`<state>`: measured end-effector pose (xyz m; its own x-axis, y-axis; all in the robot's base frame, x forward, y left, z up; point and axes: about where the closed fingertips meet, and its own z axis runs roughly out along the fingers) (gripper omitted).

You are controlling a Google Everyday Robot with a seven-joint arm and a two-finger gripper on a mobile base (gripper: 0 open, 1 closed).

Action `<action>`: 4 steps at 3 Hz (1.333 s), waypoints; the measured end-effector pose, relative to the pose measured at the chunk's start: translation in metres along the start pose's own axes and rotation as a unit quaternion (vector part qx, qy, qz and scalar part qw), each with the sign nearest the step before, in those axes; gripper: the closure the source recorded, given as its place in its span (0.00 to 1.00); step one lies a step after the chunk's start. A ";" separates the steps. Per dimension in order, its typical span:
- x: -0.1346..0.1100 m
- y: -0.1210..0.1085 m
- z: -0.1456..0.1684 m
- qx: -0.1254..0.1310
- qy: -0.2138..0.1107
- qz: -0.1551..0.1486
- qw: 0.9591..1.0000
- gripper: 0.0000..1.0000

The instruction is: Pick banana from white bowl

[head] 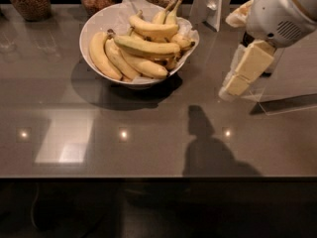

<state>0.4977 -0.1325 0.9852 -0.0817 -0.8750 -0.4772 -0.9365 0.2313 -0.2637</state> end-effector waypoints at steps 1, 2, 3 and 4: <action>-0.038 -0.009 0.026 -0.020 -0.041 -0.013 0.999 0.00; -0.068 -0.016 0.054 -0.037 -0.061 -0.026 0.997 0.00; -0.084 -0.029 0.083 -0.048 -0.065 -0.041 0.996 0.00; -0.093 -0.044 0.101 -0.053 -0.060 -0.050 0.996 0.12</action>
Offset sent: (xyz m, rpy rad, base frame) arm 0.0620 0.1206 -0.0188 0.1437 0.0278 0.1664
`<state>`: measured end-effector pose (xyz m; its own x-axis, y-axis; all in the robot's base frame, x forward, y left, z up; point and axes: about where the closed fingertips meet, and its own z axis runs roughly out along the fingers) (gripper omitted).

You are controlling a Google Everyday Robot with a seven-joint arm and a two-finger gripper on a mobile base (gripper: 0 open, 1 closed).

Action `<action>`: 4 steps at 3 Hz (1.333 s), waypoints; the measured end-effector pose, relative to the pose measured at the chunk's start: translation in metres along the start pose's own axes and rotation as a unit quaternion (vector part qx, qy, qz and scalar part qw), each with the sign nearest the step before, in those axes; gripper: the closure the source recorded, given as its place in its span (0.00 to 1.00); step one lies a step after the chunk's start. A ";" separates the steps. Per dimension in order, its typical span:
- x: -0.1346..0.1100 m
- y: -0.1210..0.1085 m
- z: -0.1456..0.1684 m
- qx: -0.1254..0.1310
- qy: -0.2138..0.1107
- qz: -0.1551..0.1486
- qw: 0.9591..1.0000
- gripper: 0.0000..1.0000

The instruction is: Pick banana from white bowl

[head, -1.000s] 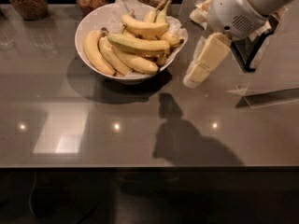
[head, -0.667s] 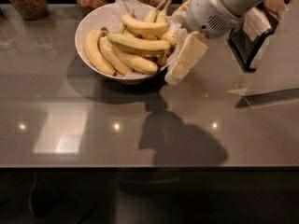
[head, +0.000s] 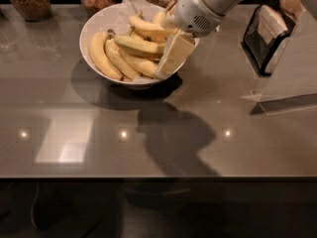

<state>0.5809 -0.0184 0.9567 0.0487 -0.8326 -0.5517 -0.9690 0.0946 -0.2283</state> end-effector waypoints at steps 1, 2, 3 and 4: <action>-0.003 -0.013 0.006 -0.002 0.006 -0.004 1.000 0.31; -0.003 -0.019 0.013 -0.009 0.012 -0.004 1.000 0.39; -0.005 -0.025 0.028 -0.022 0.017 -0.003 1.000 0.44; -0.009 -0.029 0.035 -0.026 0.017 -0.004 1.000 0.44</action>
Offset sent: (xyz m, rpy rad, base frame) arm 0.0300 0.0076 -0.0065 -0.0403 0.0235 0.0089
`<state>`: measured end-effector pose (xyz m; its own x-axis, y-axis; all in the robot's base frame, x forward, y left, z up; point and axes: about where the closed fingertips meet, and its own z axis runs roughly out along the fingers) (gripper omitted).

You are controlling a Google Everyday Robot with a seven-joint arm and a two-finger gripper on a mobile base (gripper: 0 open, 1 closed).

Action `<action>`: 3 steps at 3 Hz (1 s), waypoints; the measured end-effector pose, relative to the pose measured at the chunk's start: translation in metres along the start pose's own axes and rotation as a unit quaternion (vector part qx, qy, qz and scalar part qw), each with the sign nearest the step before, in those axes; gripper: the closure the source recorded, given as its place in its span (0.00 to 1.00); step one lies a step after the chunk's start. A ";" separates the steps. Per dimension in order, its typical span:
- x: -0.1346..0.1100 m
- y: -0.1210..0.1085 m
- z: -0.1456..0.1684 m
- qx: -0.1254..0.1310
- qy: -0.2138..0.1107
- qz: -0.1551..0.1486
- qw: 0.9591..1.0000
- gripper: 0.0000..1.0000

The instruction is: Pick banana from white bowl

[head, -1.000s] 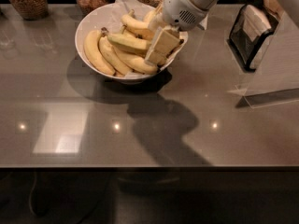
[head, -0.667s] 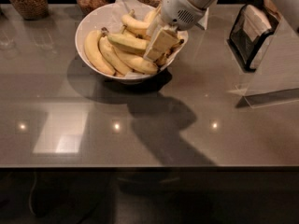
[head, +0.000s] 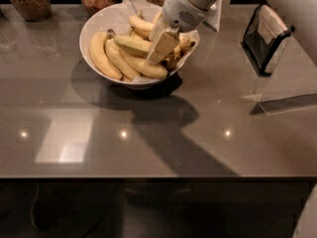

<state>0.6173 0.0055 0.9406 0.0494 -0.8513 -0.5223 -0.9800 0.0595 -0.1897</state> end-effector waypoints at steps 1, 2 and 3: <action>-0.004 -0.002 0.004 -0.003 0.000 -0.001 1.000 0.61; -0.004 -0.002 0.004 -0.003 0.000 -0.001 1.000 0.83; -0.003 -0.002 0.001 -0.001 0.007 -0.005 1.000 1.00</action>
Offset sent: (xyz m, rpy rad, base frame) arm 0.0041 0.0018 -0.0002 -0.0194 0.0047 0.0006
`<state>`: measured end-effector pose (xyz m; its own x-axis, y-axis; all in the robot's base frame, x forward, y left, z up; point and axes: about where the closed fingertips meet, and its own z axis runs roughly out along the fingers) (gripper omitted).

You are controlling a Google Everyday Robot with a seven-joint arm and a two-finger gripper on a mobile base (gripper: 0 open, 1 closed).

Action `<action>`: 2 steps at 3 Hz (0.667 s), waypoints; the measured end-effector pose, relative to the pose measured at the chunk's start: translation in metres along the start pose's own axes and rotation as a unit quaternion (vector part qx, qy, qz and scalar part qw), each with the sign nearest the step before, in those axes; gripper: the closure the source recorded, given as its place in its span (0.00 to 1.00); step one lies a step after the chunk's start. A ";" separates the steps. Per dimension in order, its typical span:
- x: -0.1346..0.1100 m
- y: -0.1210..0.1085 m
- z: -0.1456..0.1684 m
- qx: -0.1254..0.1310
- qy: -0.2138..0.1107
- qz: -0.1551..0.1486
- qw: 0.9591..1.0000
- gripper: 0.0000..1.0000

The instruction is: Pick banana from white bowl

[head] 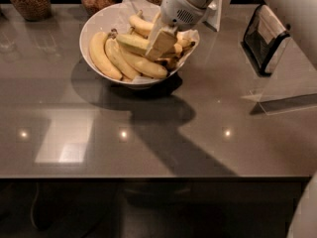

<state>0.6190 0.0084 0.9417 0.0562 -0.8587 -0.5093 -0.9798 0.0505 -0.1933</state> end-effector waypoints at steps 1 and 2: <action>-0.002 0.005 -0.011 0.003 0.005 -0.013 1.000 1.00; -0.002 0.017 -0.036 0.008 0.010 -0.036 0.999 1.00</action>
Offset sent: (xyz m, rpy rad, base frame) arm -0.0433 -0.0343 0.0528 -0.0547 -0.0926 0.0858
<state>0.5958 -0.0074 0.9693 0.1232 -0.8701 -0.4772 -0.9700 -0.0041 -0.2429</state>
